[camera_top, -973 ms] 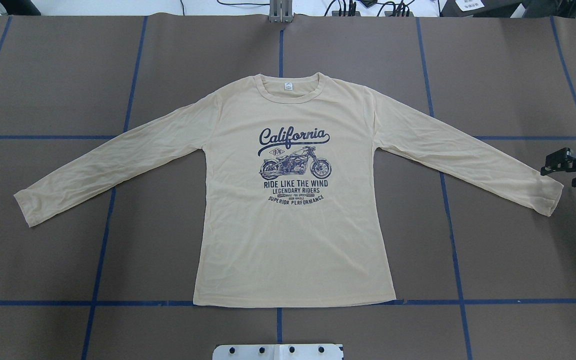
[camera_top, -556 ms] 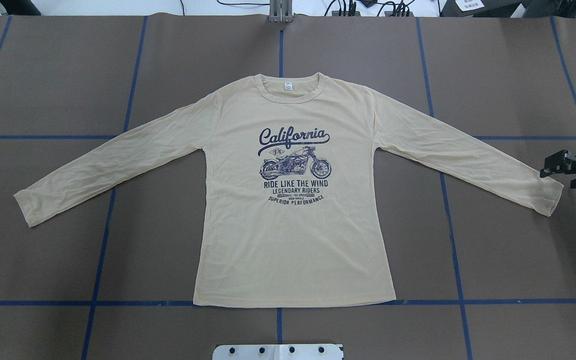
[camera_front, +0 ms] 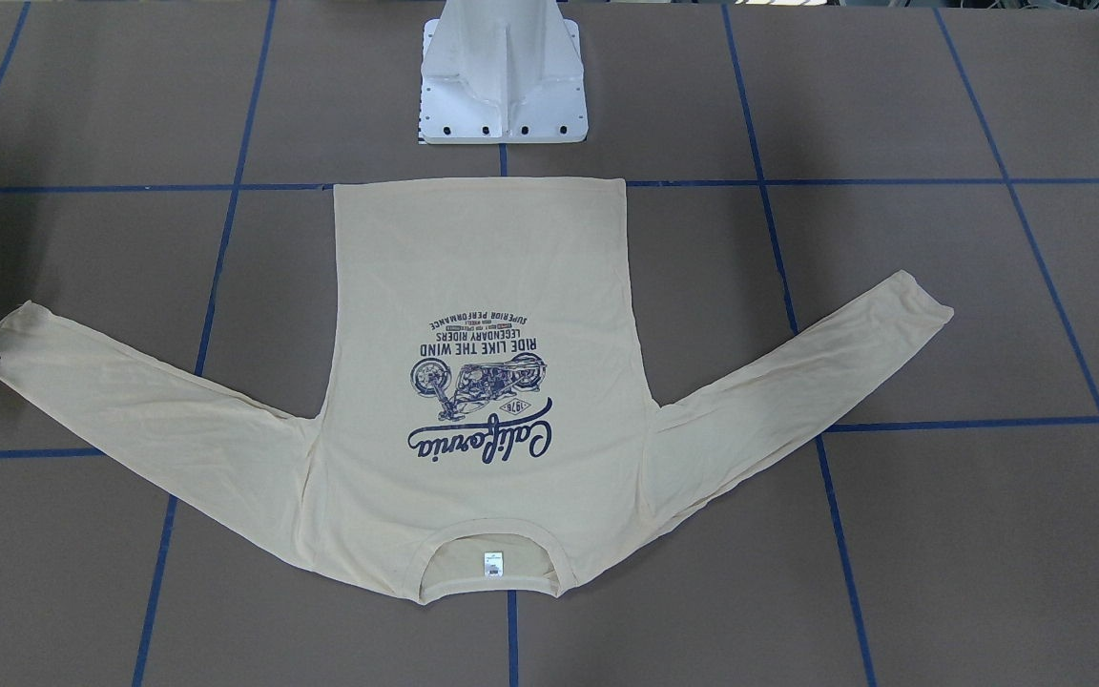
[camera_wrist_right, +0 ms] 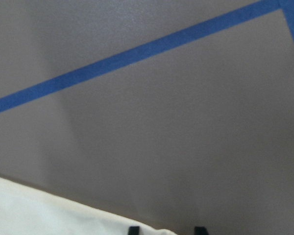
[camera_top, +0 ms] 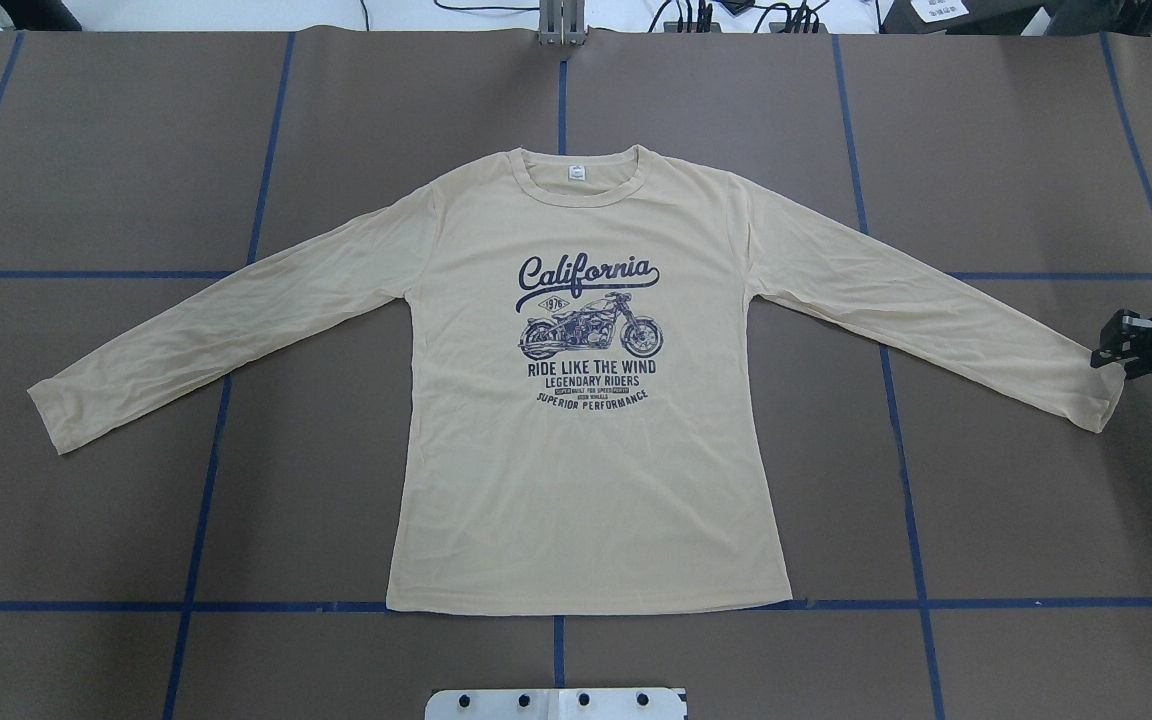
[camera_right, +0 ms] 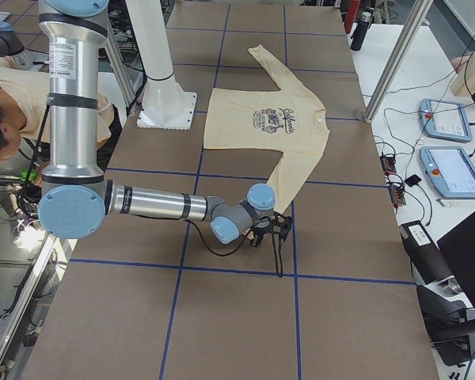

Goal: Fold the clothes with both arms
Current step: 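Move the right gripper toward the shirt's shoulder farthest from the robot, then grasp the shirt shoulder near the collar with the right gripper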

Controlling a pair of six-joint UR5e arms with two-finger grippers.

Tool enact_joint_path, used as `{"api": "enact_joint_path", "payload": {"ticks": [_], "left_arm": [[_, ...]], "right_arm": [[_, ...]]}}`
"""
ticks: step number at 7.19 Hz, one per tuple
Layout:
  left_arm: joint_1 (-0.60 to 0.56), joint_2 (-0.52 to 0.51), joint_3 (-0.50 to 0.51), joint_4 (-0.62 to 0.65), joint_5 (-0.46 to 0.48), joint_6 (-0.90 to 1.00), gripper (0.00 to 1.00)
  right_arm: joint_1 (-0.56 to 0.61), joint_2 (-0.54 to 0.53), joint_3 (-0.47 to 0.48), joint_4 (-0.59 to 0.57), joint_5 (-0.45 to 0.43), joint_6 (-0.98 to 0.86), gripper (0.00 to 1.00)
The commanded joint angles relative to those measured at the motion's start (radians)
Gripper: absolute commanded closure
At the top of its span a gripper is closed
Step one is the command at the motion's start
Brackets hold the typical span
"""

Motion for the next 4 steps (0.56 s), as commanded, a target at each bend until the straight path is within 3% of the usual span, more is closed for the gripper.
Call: {"api": "enact_joint_path", "payload": {"ticks": [1,4], "left_arm": [[0.0,0.001,-0.001,0.0,0.0,0.0,0.0],[0.0,-0.001,-0.009,0.0,0.0,-0.002,0.0]], "right_arm": [[0.002,-0.006,0.009,0.002,0.003,0.001,1.0],[0.003,-0.013,0.129,-0.015,0.009,0.057,1.0]]}}
